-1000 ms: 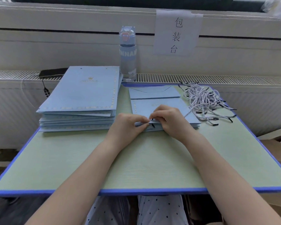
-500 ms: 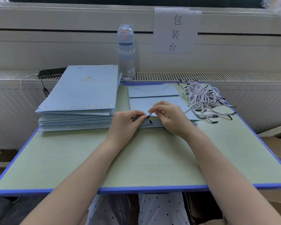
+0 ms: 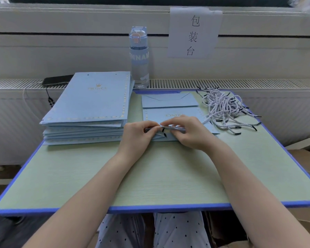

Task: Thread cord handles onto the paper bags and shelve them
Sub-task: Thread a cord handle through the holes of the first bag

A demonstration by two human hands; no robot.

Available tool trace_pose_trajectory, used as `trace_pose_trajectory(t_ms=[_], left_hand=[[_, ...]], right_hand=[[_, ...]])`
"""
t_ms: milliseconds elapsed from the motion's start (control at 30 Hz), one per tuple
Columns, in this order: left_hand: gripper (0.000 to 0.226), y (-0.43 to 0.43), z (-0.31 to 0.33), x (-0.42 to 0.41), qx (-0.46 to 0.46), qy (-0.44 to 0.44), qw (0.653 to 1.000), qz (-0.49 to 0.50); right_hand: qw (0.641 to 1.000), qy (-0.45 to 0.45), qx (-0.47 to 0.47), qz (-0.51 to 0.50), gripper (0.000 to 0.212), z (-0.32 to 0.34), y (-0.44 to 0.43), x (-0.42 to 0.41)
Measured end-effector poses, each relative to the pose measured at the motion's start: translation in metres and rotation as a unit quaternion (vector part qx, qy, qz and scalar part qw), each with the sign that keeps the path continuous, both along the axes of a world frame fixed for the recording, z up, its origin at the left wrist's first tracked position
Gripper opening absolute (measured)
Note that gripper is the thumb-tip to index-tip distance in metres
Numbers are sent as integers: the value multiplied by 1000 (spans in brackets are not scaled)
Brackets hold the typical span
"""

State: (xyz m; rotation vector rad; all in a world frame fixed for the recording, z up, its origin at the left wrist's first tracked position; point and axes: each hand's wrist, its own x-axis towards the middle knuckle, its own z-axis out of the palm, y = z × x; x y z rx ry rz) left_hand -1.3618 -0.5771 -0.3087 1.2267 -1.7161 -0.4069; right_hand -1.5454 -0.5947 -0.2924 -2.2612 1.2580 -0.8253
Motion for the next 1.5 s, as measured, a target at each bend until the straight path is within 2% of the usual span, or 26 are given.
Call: trace_pose_trajectory(t_ms=[100, 200, 333, 433, 600, 733, 867, 1100, 1167, 1233, 1267, 1400, 1500], left_hand=[[8, 0, 1, 0, 3, 2, 1000, 4], [7, 0, 3, 2, 20, 14, 1000, 15], [7, -1, 5, 1, 49, 35, 998, 20], [5, 0, 5, 0, 61, 50, 997, 19], [5, 1, 6, 0, 67, 52, 996, 21], [4, 1, 7, 0, 67, 60, 996, 23], [4, 3, 8, -1, 55, 53, 997, 27], [4, 2, 8, 1, 42, 49, 997, 35], [4, 1, 6, 1, 35, 34, 998, 29], [4, 0, 5, 1, 23, 19, 999, 28], [4, 0, 4, 1, 17, 18, 999, 29], [6, -1, 3, 2, 0, 19, 999, 39], [7, -2, 4, 3, -29, 9, 998, 62]], right_hand=[[998, 18, -59, 19, 38, -2, 0, 2], [988, 15, -148, 30, 30, -2, 1, 6], [978, 22, -203, 37, 26, -2, -1, 5], [974, 28, -220, 37, 21, -2, -2, 5], [968, 95, -233, 20, 14, -7, -4, 6], [958, 95, -271, 5, 5, -9, -6, 8], [957, 81, -278, 5, 18, -9, -5, 9], [973, 48, -225, 29, 25, -5, -6, 3], [982, 16, -186, 34, 17, -1, -3, 1], [991, -32, -126, 15, 20, 8, 1, -6], [995, -34, -89, -4, 22, 12, 1, -12], [992, 69, 63, -82, 34, 15, -5, -42], [990, 33, 73, -113, 16, 18, -5, -50]])
